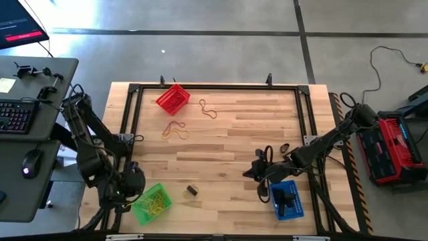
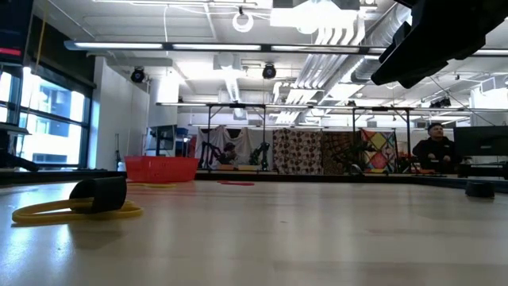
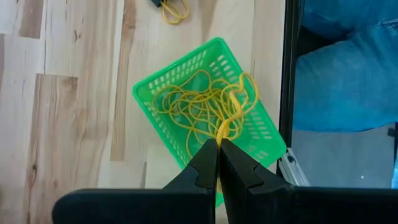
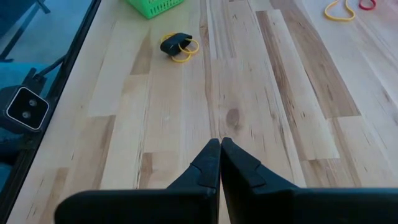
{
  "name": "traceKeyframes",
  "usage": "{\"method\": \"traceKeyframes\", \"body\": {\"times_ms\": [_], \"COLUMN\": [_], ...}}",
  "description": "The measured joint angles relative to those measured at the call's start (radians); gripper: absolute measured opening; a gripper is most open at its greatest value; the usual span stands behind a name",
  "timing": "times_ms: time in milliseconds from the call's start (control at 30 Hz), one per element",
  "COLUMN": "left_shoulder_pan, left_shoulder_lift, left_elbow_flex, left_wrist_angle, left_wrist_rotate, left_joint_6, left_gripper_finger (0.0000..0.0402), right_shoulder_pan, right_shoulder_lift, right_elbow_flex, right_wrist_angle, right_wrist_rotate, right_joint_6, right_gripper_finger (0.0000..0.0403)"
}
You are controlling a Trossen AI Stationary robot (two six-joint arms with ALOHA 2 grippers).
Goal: Sort rubber bands into baskets
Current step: Put the yellow rubber band into the green basket
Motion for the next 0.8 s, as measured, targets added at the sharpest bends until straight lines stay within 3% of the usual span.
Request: {"method": "traceKeyframes", "body": {"times_ms": [667,800], "left_shoulder_pan": [-0.063,-0.062], "left_shoulder_lift": [-0.003,-0.004], "left_elbow_flex": [0.0,-0.009], "left_wrist_angle": [-0.11,-0.032], "left_wrist_rotate": [-0.033,-0.064], "left_joint_6": [-0.125,-0.121], "left_gripper_finger": [0.0,0.0], "right_shoulder_pan": [0.0,0.0], "right_shoulder_lift": [0.0,0.0], "right_elbow_flex": [0.0,0.0], "right_wrist_angle": [0.0,0.0], "right_wrist_rotate": [0.0,0.0], "right_joint_6": [-0.001,-0.001], "right_gripper_finger": [0.0,0.0]}}
